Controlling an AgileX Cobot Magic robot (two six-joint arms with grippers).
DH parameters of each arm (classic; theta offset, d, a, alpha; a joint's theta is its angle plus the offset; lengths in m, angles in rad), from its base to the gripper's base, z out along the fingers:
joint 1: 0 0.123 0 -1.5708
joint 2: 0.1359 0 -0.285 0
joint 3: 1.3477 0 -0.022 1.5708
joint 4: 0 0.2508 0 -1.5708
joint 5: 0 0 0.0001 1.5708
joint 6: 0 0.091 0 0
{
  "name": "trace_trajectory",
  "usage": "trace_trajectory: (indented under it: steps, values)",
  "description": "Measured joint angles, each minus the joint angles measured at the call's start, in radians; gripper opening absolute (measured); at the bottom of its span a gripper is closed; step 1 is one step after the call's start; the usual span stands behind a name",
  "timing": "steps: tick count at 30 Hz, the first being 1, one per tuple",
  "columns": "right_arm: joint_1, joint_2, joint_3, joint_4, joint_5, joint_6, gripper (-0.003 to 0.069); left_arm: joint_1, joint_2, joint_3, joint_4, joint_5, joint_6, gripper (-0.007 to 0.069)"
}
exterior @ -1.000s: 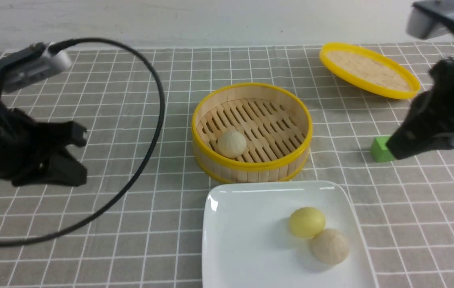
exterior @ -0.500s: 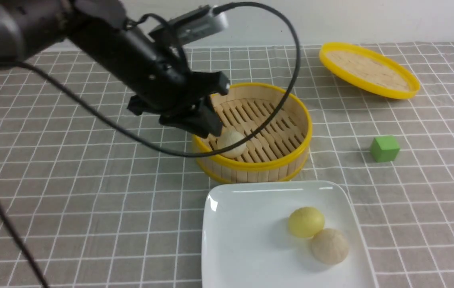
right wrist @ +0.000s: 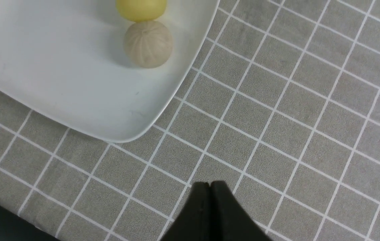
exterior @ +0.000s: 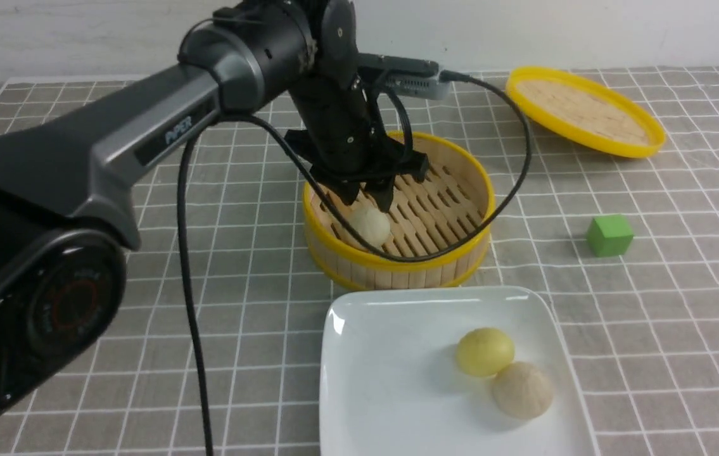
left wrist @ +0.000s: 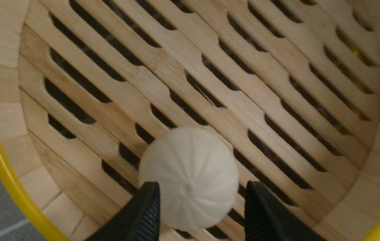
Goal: Put the steamed buns into the plate on the grey tablecloth.
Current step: 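Reach into the bamboo steamer and grasp a bun with the left gripper, then carry the bun from the bamboo steamer to the plate with the left gripper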
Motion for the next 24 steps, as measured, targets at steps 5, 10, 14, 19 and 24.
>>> trace_trajectory:
  steps: [5,10,14,19,24]
  values:
    - [0.000,0.000,0.000,-0.001,-0.004,0.000,-0.0005,0.000,0.045,-0.001,0.045,-0.004,-0.024,0.0303]
    - [0.000,0.000,0.000,-0.001,-0.004,0.000,0.0000,0.000,0.051,-0.004,0.044,-0.007,-0.068,0.0088]
    - [0.000,0.000,0.001,-0.001,-0.005,0.000,0.0001,0.000,0.020,-0.027,0.043,0.039,-0.074,0.0024]
    - [0.000,0.000,0.001,-0.001,-0.005,0.000,0.0005,0.000,-0.092,-0.077,0.043,0.128,-0.074,0.0024]
    - [0.000,0.000,0.001,-0.001,-0.003,0.000,0.0010,0.000,-0.328,-0.109,0.036,0.179,-0.061,0.0024]
